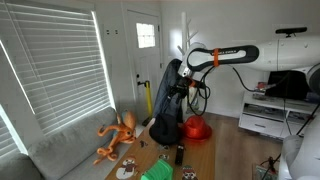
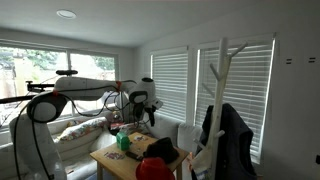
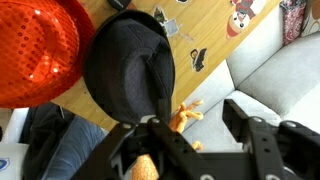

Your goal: Move the black hat from the stand to the table

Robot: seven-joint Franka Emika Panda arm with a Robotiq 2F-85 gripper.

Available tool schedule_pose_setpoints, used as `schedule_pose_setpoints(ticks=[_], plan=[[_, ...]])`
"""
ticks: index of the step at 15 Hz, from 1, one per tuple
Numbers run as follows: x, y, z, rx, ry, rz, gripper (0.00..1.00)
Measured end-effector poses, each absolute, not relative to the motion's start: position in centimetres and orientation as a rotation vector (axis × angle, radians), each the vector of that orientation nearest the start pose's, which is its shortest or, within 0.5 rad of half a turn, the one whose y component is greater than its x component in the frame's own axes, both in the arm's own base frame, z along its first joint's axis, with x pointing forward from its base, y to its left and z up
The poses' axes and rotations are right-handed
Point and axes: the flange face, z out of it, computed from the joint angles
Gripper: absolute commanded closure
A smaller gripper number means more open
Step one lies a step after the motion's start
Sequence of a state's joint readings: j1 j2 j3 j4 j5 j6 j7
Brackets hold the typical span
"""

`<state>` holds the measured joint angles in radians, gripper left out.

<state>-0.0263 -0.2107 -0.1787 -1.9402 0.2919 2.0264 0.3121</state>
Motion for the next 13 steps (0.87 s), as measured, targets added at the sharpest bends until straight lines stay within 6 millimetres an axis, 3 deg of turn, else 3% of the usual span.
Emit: schedule_pose_setpoints(ticks=[2,9,13], plan=[[51.4,-10.3,61.5,-2.653,0.84,-0.415,0.0],[49.9,-13.3,66.7,-2.772,0.991,-0.617,0.0],[49.1,-14.1,68.0,-2.84,1.076,-0.693,0.0]])
